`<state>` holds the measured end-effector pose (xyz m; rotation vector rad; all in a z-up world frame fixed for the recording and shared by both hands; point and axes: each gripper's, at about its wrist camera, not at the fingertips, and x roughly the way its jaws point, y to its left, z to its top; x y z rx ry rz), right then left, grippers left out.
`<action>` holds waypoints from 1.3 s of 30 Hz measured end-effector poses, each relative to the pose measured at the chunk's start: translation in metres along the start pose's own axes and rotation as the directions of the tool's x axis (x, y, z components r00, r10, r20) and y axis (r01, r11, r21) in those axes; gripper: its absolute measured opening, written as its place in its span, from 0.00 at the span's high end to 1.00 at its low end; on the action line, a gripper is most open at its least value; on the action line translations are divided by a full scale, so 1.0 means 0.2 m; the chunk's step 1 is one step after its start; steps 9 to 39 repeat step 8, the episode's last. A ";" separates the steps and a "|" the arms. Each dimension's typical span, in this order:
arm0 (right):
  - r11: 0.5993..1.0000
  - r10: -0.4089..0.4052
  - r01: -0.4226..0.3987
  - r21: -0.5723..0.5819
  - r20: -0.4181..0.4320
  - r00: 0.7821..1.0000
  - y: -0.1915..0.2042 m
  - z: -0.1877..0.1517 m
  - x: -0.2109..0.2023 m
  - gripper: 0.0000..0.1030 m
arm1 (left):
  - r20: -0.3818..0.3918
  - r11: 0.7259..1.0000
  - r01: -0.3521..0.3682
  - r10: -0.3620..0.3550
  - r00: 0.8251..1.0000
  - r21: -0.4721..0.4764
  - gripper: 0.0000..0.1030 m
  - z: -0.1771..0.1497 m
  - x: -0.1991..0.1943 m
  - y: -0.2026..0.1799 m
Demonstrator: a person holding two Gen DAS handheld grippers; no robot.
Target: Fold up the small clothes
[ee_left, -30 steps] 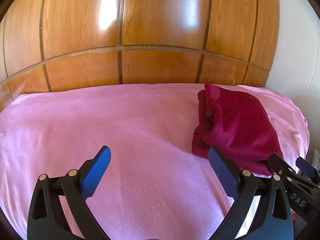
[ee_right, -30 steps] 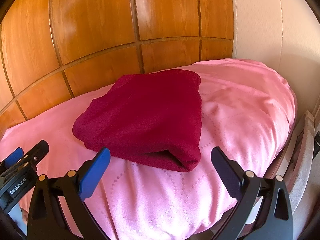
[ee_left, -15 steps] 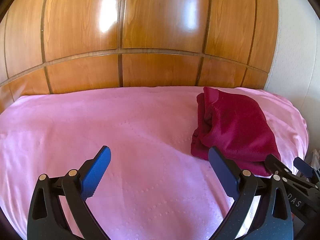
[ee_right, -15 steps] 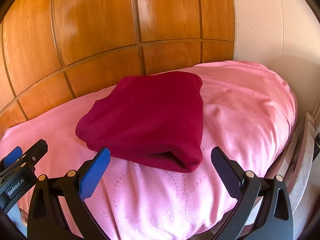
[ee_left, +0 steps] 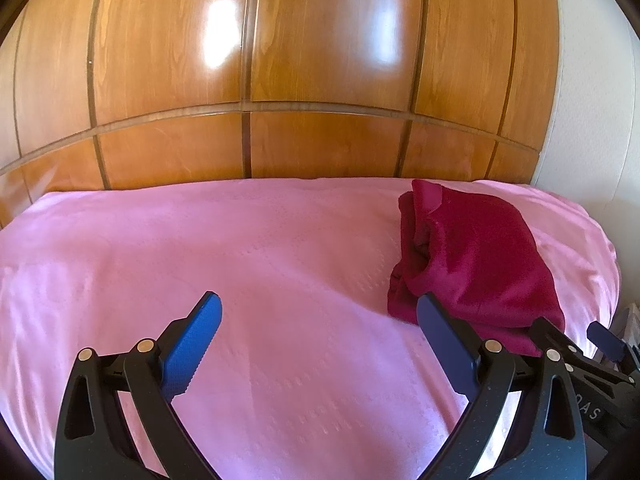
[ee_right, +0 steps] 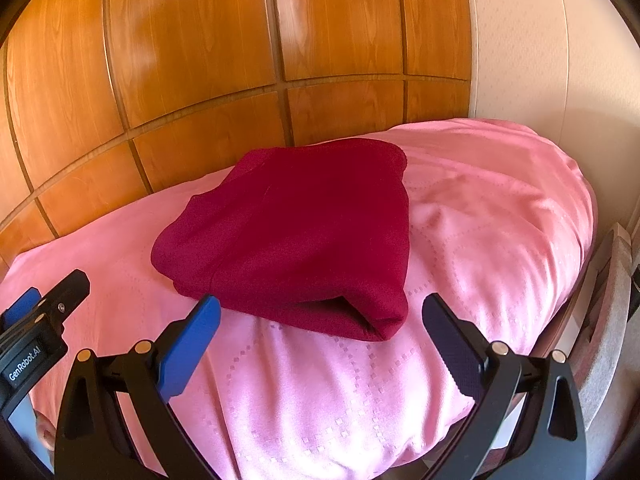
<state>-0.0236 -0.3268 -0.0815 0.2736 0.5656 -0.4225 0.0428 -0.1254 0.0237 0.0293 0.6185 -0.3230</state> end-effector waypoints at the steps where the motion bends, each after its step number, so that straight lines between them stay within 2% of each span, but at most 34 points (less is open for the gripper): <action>1: 1.000 0.001 -0.001 0.001 0.000 1.000 0.00 0.00 0.00 0.02 | -0.005 1.000 0.001 -0.001 1.000 -0.002 0.06 0.00 0.00 0.00; 4: 1.000 0.016 -0.016 0.007 0.011 1.000 -0.01 0.02 -0.02 0.02 | -0.026 1.000 0.001 -0.001 1.000 -0.010 0.06 0.00 0.02 0.00; 8: 0.998 0.046 -0.049 0.035 0.071 0.996 -0.10 0.12 -0.07 0.02 | -0.045 1.000 -0.004 0.004 0.999 -0.012 0.06 -0.02 0.04 0.02; 39: 0.998 0.046 -0.049 0.035 0.071 0.996 -0.10 0.12 -0.07 0.02 | -0.045 1.000 -0.004 0.004 0.999 -0.012 0.06 -0.02 0.04 0.02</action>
